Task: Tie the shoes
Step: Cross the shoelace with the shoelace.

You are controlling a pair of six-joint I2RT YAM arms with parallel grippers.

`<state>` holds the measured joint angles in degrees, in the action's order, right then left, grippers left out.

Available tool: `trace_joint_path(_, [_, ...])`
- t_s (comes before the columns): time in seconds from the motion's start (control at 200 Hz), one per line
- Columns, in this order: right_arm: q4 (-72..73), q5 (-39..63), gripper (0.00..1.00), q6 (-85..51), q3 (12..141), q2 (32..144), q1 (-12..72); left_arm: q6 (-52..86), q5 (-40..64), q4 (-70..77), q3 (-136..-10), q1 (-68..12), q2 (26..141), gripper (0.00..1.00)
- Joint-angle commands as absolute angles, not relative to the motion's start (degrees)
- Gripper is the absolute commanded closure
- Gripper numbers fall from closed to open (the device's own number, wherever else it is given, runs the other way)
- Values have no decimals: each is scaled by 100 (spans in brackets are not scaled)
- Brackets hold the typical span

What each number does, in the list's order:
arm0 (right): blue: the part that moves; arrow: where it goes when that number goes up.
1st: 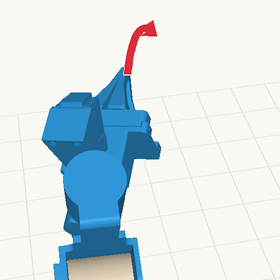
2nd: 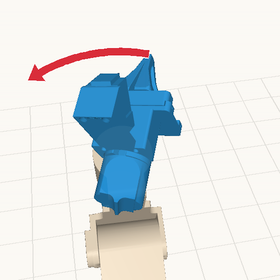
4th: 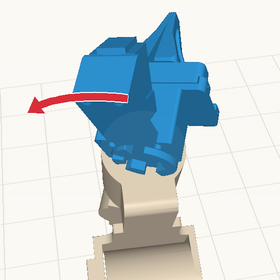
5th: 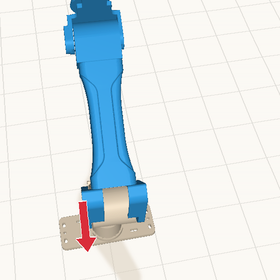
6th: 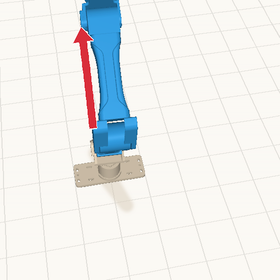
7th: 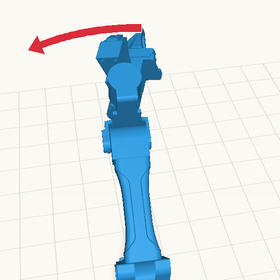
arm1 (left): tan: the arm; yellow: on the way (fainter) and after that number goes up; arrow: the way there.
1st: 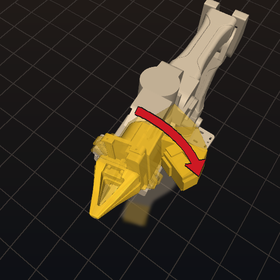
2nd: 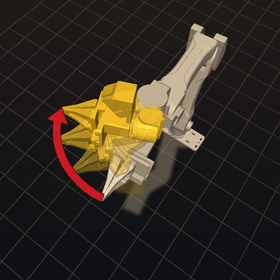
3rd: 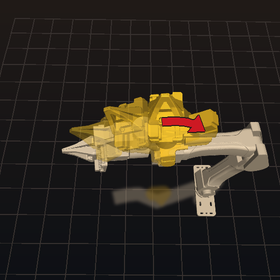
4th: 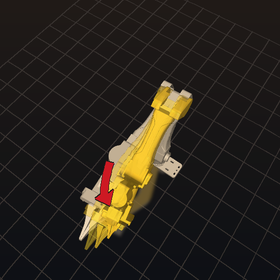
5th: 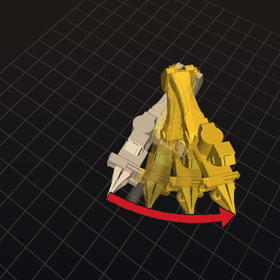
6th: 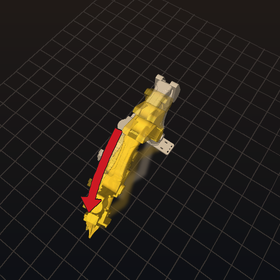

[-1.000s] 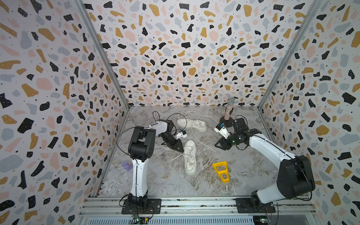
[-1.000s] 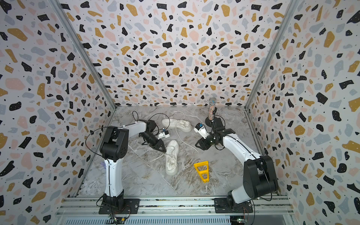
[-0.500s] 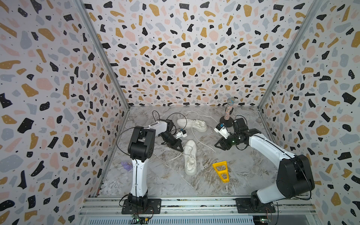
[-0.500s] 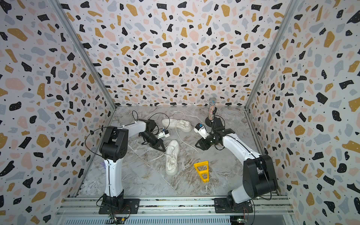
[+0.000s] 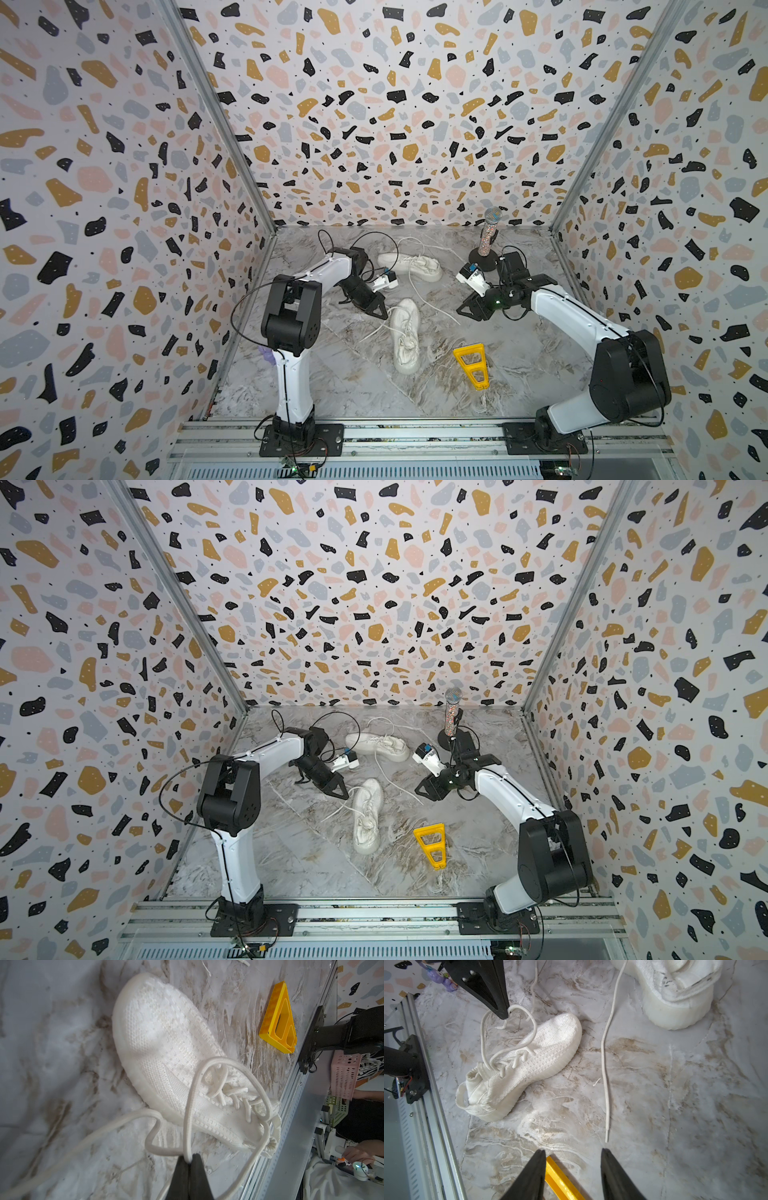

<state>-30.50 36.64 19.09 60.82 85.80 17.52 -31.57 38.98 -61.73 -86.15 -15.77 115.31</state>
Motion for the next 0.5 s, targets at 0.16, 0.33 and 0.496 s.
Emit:
trace_joint_path(0.16, [-3127, 4697, 59, 1652, 6932, 8823, 2500, -3647, 4019, -7143, -8803, -1586, 10821, 100])
trace_joint_path(0.33, [-1843, 4915, 60, 901, 6770, 8952, 3251, -3735, 4345, -7609, -9033, -1591, 10731, 100])
trace_joint_path(0.496, [-1001, 4660, 65, 774, 6577, 9244, 3805, -3775, 4607, -7938, -9281, -1589, 10639, 100])
